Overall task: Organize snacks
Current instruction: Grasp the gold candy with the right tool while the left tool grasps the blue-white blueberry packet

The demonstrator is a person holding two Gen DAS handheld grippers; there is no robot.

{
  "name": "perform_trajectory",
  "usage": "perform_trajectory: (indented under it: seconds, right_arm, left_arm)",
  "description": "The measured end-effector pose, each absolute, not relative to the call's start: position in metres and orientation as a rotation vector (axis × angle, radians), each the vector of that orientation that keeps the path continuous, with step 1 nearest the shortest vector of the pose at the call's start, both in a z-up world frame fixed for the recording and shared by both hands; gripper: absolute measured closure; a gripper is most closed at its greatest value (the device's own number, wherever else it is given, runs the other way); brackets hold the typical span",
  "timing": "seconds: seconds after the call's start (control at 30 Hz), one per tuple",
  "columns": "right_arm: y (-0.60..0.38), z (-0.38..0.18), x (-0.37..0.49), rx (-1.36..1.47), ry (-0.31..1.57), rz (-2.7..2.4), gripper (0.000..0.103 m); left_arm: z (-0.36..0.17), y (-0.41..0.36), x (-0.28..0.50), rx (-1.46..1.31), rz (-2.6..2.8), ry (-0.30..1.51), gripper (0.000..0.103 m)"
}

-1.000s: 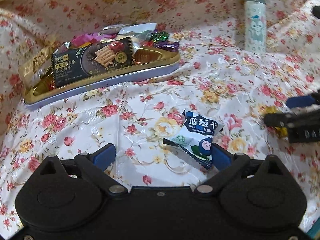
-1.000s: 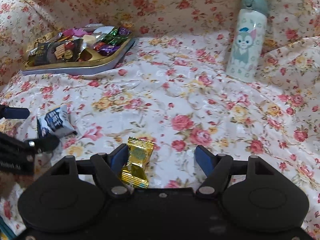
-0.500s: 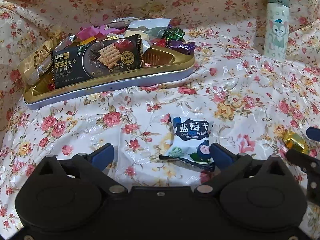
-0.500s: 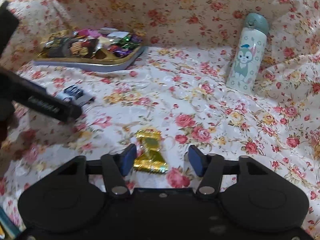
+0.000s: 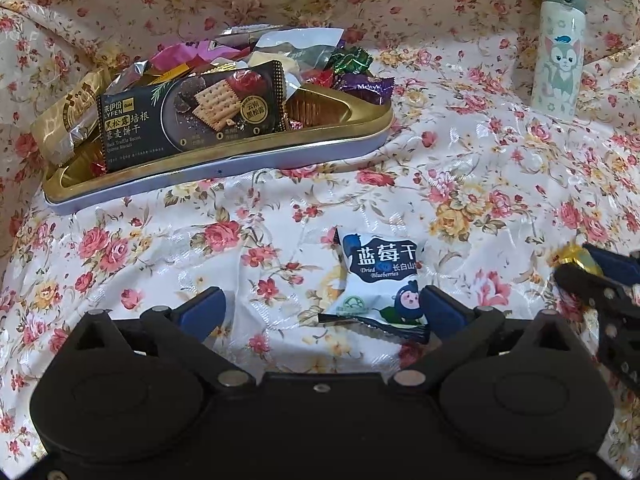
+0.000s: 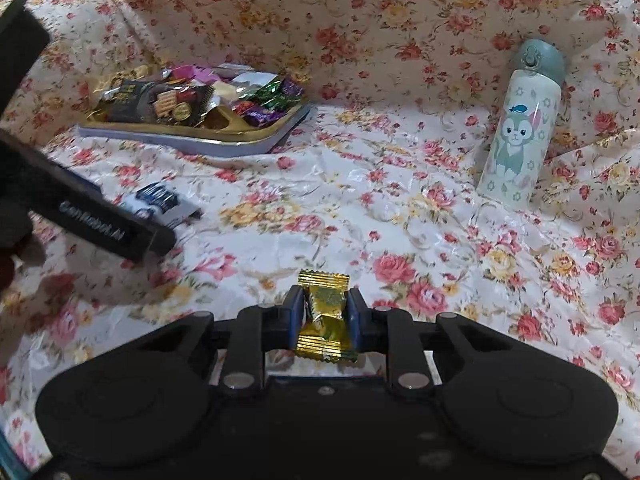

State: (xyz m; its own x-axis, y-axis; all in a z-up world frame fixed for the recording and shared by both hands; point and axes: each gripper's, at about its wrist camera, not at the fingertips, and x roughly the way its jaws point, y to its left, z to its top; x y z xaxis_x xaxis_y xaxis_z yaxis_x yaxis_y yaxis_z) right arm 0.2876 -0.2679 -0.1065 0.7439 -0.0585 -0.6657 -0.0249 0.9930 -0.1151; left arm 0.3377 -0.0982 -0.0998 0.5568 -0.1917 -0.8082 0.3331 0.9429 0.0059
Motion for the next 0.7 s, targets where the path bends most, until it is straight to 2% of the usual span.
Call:
perform_trajectory:
  seconds: [0.4, 0.7]
  right_arm:
    - [-0.270, -0.115, 0.309, -0.151, 0.663, -0.058, 0.079]
    - [-0.273, -0.118, 0.308, -0.133, 0.644, -0.051, 0.078]
  left_arm:
    - [-0.100, -0.098, 0.337, 0.167, -0.317, 0.921, 0.000]
    - [-0.092, -0.105, 0.338, 0.184, -0.377, 0.911, 0.022]
